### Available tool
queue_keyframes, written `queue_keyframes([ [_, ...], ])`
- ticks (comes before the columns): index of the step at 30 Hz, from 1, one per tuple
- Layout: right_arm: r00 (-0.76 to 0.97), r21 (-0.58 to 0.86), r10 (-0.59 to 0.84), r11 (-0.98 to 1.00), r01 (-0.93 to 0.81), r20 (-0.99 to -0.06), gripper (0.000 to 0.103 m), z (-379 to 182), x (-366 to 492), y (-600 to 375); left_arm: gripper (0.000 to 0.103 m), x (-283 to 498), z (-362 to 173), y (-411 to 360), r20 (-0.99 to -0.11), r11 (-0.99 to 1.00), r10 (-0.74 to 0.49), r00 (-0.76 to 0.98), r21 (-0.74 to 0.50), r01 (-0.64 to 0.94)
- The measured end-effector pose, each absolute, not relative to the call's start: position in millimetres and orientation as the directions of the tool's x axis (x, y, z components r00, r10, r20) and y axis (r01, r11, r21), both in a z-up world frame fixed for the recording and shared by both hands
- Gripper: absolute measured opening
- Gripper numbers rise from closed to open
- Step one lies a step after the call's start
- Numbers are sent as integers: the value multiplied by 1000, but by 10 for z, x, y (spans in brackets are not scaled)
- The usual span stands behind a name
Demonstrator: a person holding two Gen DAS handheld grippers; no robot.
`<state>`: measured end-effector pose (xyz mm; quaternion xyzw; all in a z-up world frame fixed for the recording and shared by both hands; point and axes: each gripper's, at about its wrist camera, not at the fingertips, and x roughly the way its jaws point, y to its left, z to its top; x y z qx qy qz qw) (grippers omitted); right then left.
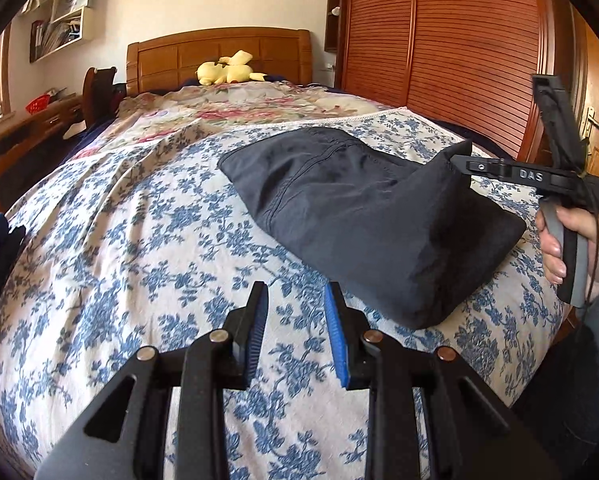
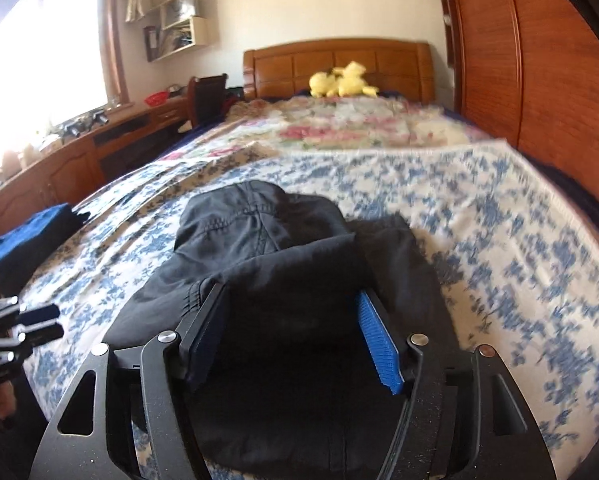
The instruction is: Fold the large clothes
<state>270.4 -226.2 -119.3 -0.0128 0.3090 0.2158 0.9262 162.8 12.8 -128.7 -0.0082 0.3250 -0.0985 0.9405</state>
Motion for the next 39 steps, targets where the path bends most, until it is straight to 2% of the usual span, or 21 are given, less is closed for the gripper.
queue_keyframes([
  [8,658,199,424,899,-391,-622,66,-1377,2872,-2300,27,1542,-1350,209,-622,982,-186,761,-88,168],
  [10,644,210,450,885,-416,-619,52,-1383,2863,-2294,27,1532,-1364,213,-625,982,-184,759,-86,167],
  [12,635,196,451,881,-431,-628,26,-1398,2851,-2250,27,1533,-1378,220,-627,982,-185,757,-90,166],
  [15,637,116,427,875,-469,-642,9,-1422,2797,-2142,27,1534,-1377,219,-631,982,-186,753,-93,164],
  [18,656,82,424,870,-485,-624,4,-1347,2735,-2110,27,1524,-1334,208,-626,982,-187,757,-92,166],
  [22,730,47,459,860,-508,-506,3,-1044,2512,-2151,27,1477,-1256,195,-622,979,-200,757,-97,180],
  [25,764,31,454,867,-497,-459,2,-869,2362,-2196,27,1431,-1200,193,-613,978,-205,763,-100,182],
  [27,811,-31,424,880,-475,-403,2,-765,2203,-2225,27,1414,-1176,201,-606,978,-209,767,-104,183],
  [31,863,-30,386,908,-418,-326,0,-533,2048,-2498,27,1403,-1118,162,-601,971,-235,764,-118,206],
  [33,899,-20,322,939,-343,-297,0,-433,1970,-2786,27,1412,-1083,127,-593,968,-250,765,-127,218],
  [36,902,-12,263,959,-284,-343,0,-466,1949,-3140,27,1454,-1056,76,-589,966,-255,767,-125,226],
  [39,871,-16,242,961,-275,-427,0,-655,2077,-3243,27,1492,-1050,36,-587,965,-261,767,-131,228],
])
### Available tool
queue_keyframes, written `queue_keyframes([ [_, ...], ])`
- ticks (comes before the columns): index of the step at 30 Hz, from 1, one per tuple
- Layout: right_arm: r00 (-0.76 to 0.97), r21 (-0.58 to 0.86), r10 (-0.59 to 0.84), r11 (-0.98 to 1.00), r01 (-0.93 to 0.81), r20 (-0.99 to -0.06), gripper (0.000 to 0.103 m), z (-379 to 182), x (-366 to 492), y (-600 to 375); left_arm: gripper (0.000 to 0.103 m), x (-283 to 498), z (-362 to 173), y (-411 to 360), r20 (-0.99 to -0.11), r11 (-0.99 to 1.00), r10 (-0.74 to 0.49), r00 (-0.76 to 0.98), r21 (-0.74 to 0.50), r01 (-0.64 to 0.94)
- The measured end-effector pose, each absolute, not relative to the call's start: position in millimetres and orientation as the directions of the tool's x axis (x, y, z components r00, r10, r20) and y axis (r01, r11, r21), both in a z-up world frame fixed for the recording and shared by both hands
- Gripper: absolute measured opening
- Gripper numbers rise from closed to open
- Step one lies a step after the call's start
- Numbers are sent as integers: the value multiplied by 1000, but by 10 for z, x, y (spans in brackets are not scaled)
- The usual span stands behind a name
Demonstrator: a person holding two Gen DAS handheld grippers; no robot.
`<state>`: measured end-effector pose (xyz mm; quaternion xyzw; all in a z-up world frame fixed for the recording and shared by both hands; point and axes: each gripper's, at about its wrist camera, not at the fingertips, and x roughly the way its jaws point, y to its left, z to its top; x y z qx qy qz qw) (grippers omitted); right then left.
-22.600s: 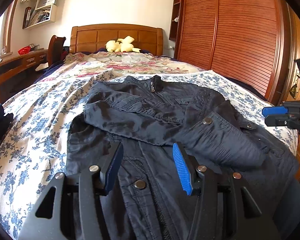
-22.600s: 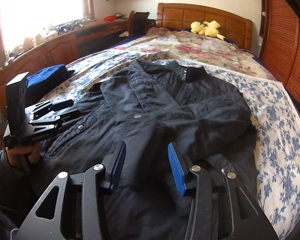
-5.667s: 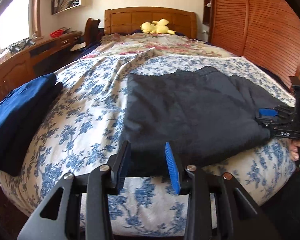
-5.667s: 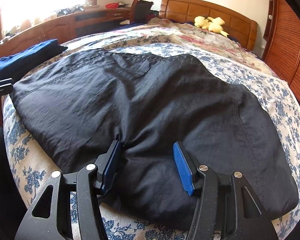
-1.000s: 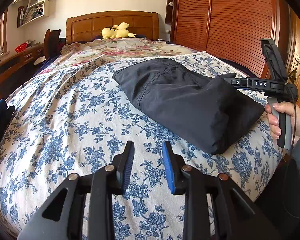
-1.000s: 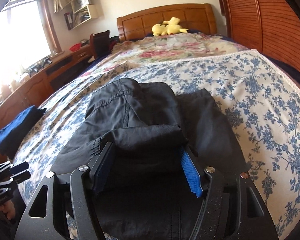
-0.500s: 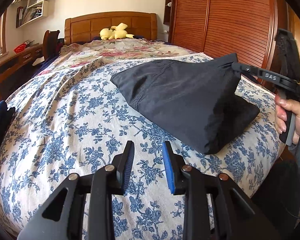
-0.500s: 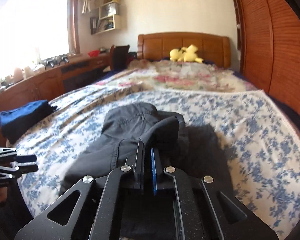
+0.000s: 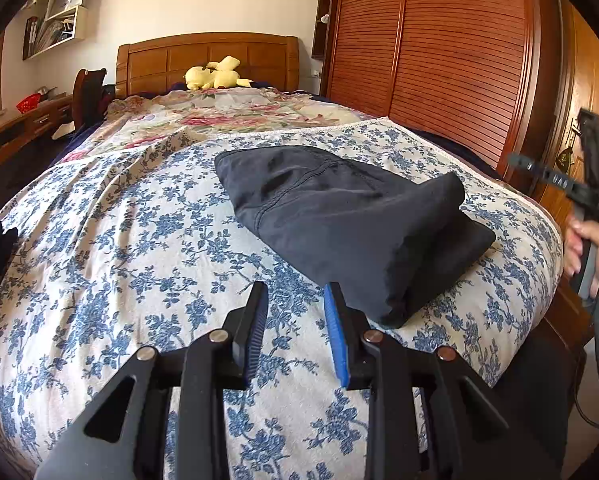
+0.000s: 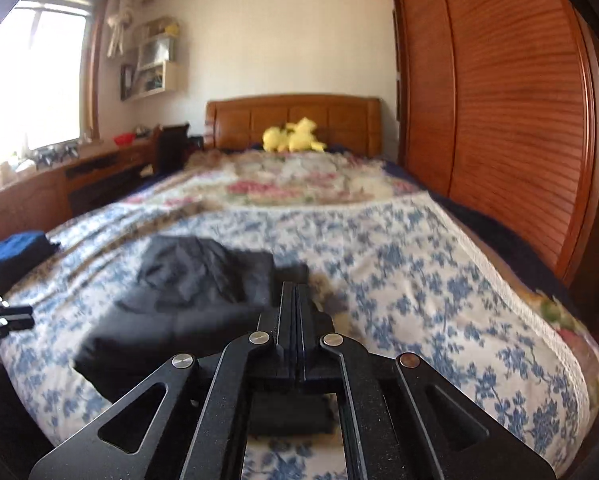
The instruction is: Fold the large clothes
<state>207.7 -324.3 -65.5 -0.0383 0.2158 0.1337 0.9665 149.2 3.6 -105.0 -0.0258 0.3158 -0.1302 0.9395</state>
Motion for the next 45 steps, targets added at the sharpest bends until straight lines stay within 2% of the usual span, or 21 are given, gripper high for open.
queue_keyframes([
  [4,832,16,278,951,-308,-479,0,-798,2257,-3165,27,1516,-1061,-2,-588,965,-259,767,-125,230],
  [5,824,28,290,948,-318,-487,3,-818,2314,-3125,27,1516,-1066,-5,-588,965,-259,766,-125,231],
  [6,810,40,305,943,-330,-500,28,-844,2377,-3062,27,1517,-1072,-6,-589,965,-260,765,-124,232],
  [7,797,49,317,939,-341,-514,44,-875,2423,-3006,27,1519,-1078,-8,-591,965,-259,764,-121,233],
  [8,791,56,325,936,-348,-518,67,-894,2476,-2944,27,1523,-1085,-10,-593,965,-259,762,-119,235],
  [9,792,60,327,936,-348,-516,73,-917,2524,-2894,27,1524,-1093,-8,-595,965,-258,761,-117,236],
  [13,683,141,370,919,-368,-629,74,-1180,2822,-2749,27,1552,-1124,12,-598,964,-260,758,-114,240],
  [14,650,164,382,914,-372,-657,67,-1267,2872,-2728,27,1558,-1129,14,-598,964,-261,758,-115,241],
  [15,606,190,405,902,-389,-684,34,-1353,2907,-2699,27,1579,-1140,21,-600,962,-265,755,-116,247],
  [16,572,216,439,883,-416,-693,15,-1400,2909,-2670,27,1603,-1150,24,-602,959,-274,750,-119,256],
  [17,547,230,467,865,-447,-695,9,-1424,2886,-2627,27,1625,-1158,24,-604,957,-282,745,-120,265],
  [21,601,120,444,858,-500,-665,5,-1292,2629,-2526,31,1830,-1146,-8,-615,943,-311,724,-105,315],
  [24,674,75,432,868,-490,-599,4,-994,2403,-2634,34,2001,-1073,-13,-608,941,-306,733,-78,328],
  [29,752,35,346,918,-396,-560,4,-682,2216,-2961,35,2336,-940,-3,-594,935,-316,740,-62,350],
  [32,725,-13,265,936,-353,-636,5,-884,2276,-3065,36,2544,-914,-18,-592,932,-320,740,-55,359],
  [34,687,7,255,940,-342,-680,5,-1067,2321,-3092,37,2710,-930,-41,-594,930,-321,738,-48,366],
  [37,672,29,241,950,-311,-700,10,-1252,2318,-3126,37,2936,-985,-74,-604,929,-315,732,-37,368],
  [38,675,39,236,955,-294,-699,19,-1297,2325,-3147,38,3009,-1007,-83,-608,930,-311,730,-35,367],
  [39,675,37,218,962,-271,-705,35,-1337,2327,-3165,38,3060,-1024,-93,-612,930,-308,728,-33,366],
  [42,681,30,180,974,-226,-710,60,-1417,2376,-3219,38,3266,-1106,-120,-627,926,-318,711,-46,374],
  [45,654,82,207,973,-217,-727,66,-1502,2510,-3297,38,3501,-1185,-126,-645,929,-317,695,-64,364],
])
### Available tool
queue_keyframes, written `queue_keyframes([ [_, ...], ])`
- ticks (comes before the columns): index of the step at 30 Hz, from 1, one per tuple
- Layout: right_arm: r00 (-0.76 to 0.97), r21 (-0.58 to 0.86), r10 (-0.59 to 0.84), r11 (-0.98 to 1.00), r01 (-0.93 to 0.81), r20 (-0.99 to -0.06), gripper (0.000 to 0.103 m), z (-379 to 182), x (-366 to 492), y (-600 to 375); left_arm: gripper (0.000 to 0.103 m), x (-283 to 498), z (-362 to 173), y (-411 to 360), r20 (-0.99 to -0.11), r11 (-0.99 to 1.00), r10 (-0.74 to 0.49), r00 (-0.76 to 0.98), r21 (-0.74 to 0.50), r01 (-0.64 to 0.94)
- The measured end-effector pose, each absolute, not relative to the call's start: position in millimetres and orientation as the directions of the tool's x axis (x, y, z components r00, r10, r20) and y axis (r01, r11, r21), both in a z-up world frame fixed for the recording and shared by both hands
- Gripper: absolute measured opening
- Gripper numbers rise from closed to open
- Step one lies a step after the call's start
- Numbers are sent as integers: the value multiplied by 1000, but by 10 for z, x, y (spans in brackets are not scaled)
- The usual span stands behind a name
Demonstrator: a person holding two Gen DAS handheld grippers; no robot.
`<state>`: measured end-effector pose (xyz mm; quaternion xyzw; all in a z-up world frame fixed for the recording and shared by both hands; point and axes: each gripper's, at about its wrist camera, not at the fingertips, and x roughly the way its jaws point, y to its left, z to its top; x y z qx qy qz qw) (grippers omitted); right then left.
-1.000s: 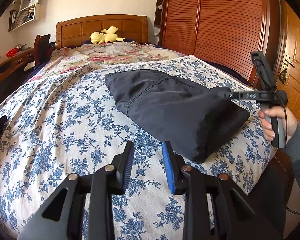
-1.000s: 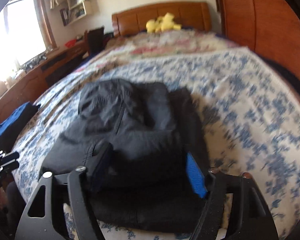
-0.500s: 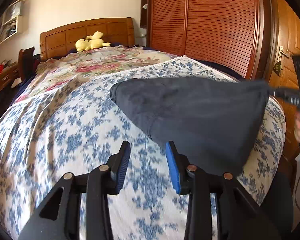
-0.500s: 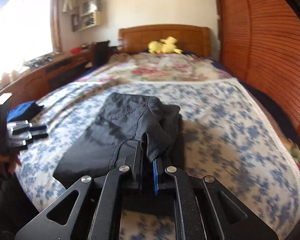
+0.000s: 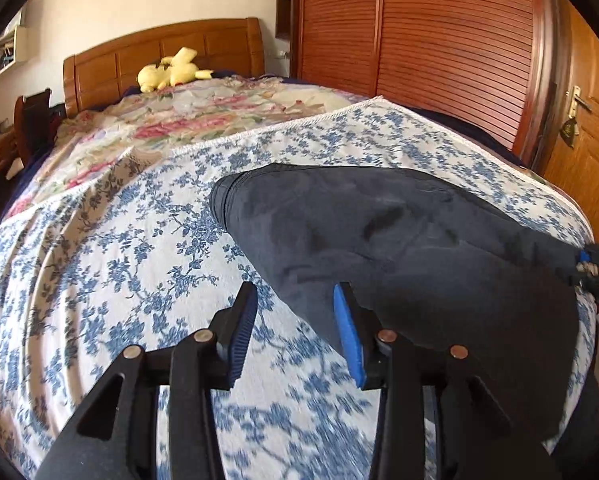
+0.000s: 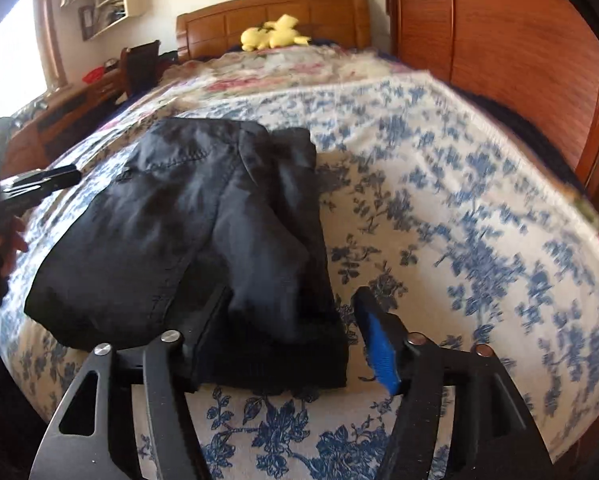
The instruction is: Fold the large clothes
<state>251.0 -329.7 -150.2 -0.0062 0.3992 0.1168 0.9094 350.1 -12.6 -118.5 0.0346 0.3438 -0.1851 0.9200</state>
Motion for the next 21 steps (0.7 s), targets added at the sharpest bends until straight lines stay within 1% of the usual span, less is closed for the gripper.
queue_keyframes([
  [4,613,108,227,968,-225,-756,67,-1620,2628,-3293,38,3786,-1274,-134,-663,936,-299,687,-66,344],
  [13,602,110,242,963,-248,-761,69,-1769,2672,-3249,39,4303,-1454,-268,-695,940,-275,664,-50,338],
  [16,599,121,251,961,-248,-761,69,-1805,2682,-3248,45,4434,-1527,-265,-701,946,-263,663,-52,320],
  [18,596,130,259,959,-250,-760,69,-1814,2690,-3246,55,4501,-1583,-260,-704,952,-245,666,-46,302],
  [21,587,143,271,956,-255,-763,69,-1826,2715,-3235,56,4569,-1628,-243,-706,952,-261,659,-74,297],
])
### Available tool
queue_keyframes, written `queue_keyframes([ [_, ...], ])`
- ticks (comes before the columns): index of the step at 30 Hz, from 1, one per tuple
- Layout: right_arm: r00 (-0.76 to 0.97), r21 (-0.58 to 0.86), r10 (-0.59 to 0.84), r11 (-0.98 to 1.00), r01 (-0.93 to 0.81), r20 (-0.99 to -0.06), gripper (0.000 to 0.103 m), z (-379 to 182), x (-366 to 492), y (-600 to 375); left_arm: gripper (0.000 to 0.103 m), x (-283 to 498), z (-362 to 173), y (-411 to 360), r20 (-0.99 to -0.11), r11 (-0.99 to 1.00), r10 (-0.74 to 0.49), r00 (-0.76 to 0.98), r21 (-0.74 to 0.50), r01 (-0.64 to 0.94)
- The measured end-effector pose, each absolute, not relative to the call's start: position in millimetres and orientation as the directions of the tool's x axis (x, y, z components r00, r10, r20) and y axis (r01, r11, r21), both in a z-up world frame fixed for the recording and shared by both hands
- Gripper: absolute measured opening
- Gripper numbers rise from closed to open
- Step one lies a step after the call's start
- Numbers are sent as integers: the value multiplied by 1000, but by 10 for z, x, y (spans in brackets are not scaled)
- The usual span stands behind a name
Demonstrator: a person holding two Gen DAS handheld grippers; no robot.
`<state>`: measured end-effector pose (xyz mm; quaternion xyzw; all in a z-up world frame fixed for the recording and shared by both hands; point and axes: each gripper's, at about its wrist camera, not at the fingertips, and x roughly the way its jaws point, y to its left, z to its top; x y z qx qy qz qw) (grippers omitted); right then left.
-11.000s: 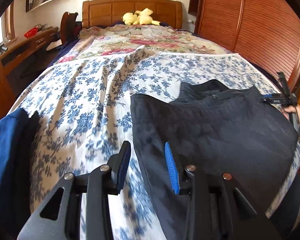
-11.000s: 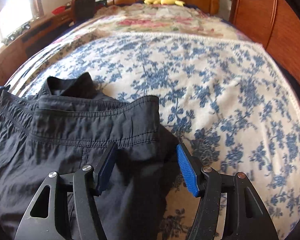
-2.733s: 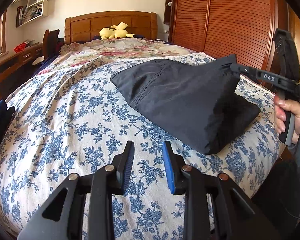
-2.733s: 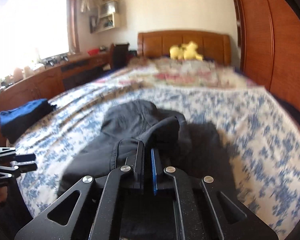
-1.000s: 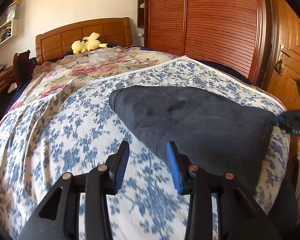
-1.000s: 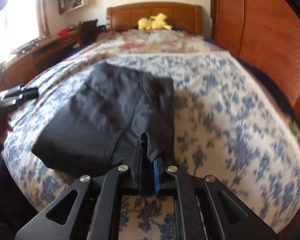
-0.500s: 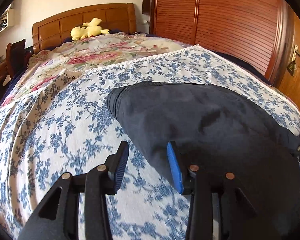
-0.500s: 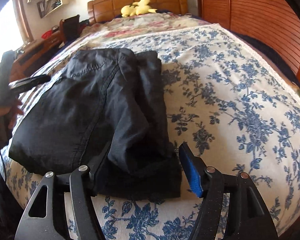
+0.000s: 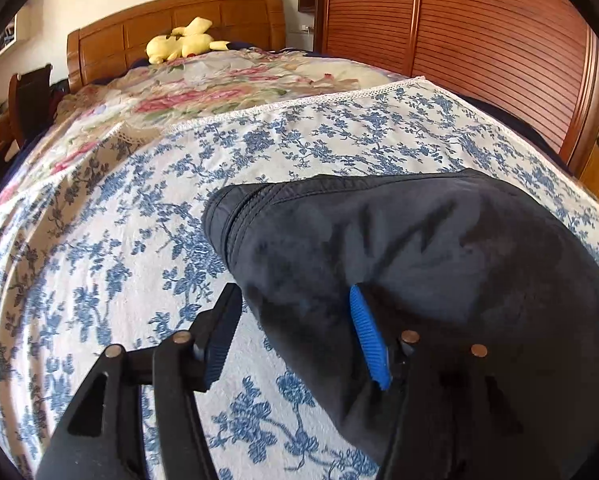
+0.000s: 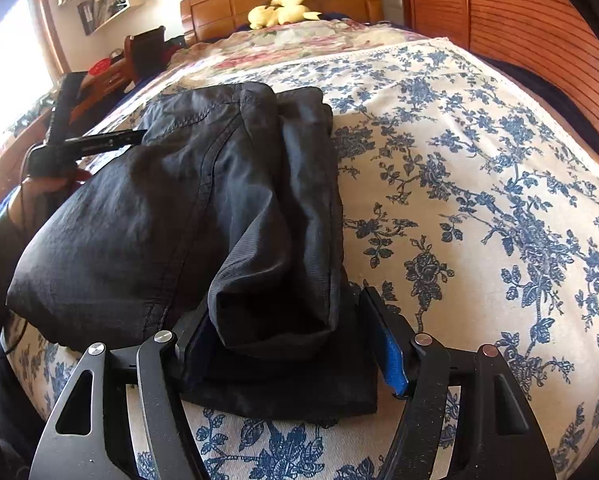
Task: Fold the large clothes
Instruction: 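Grasp the jacket bundle with both grippers and carry it toward the wardrobe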
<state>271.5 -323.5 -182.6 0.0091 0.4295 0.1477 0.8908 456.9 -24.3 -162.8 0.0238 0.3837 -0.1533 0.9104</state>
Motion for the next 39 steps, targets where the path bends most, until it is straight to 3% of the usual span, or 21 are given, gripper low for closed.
queue_keyframes([
  [10,556,198,320,943,-269,-767,69,-1859,2789,-3254,56,4618,-1672,-338,-711,955,-234,663,-38,296],
  [20,531,253,396,912,-323,-749,39,-1844,2757,-3218,55,4654,-1689,-389,-723,955,-219,655,-20,296],
  [23,538,242,413,901,-361,-735,21,-1792,2724,-3182,37,4672,-1687,-415,-734,949,-248,632,-52,311],
  [24,543,240,423,895,-376,-725,17,-1768,2710,-3179,27,4671,-1680,-428,-734,949,-248,632,-52,312],
  [27,555,272,465,877,-397,-690,13,-1710,2696,-3243,10,4624,-1621,-554,-734,950,-210,646,2,311],
  [30,566,293,496,861,-415,-659,11,-1619,2717,-3336,6,4581,-1512,-639,-722,955,-179,668,35,294],
  [39,637,285,525,848,-447,-564,7,-1136,2642,-3831,5,4348,-853,-1389,-627,933,-248,738,51,356],
])
